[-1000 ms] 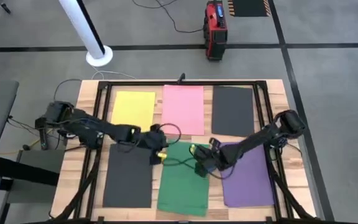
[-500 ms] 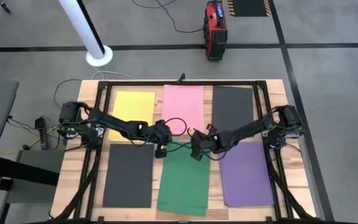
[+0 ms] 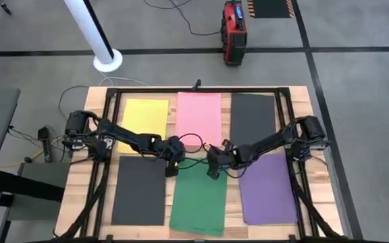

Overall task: Organize paper
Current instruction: Stack the top green colored paper on top of the bottom green colored paper

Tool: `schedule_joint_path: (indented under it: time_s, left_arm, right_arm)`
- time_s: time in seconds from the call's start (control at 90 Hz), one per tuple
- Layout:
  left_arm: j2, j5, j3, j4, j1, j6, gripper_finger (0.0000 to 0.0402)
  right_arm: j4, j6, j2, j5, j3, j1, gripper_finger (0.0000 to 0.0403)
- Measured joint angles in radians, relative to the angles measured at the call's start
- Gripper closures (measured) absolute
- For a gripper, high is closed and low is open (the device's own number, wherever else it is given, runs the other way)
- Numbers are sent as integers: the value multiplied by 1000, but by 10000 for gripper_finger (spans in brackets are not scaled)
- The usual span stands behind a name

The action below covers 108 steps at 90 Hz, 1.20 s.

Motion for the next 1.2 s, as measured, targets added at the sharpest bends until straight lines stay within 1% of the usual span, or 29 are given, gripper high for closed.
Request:
schedule_joint_path:
  time_s: [0.156,0.389,0.489,0.667,0.722,0.833,0.922,1.022,1.122,1.2]
  left_arm:
    - [0,-1,0,-12,-26,-41,402]
    - [-9,-26,0,-14,-40,-57,402]
    - [-38,-36,0,-11,-38,-57,402]
    - [-124,-58,0,-12,-38,-62,402]
    - [-149,-58,0,-14,-40,-81,402]
    - [-191,-70,-14,10,-73,-134,402]
    - [-222,-69,-55,92,-105,-178,402]
    - [-255,-48,-124,227,-126,-260,402]
    - [-273,-18,-212,408,-145,-349,402]
    - [-277,7,-271,549,-155,-407,402]
  right_arm:
    - [2,-8,0,-27,0,2,403]
    - [1,-69,-8,-11,0,1,403]
    - [-11,-85,-36,1,-2,2,403]
    - [-6,-117,-117,32,-2,1,403]
    - [6,-135,-137,8,-2,10,403]
    - [71,-138,-139,-79,-1,53,403]
    - [179,-138,-97,-131,-1,98,403]
    - [289,-125,-41,-147,-1,146,403]
    - [345,-83,13,-153,1,177,403]
    - [337,-53,52,-156,3,194,403]
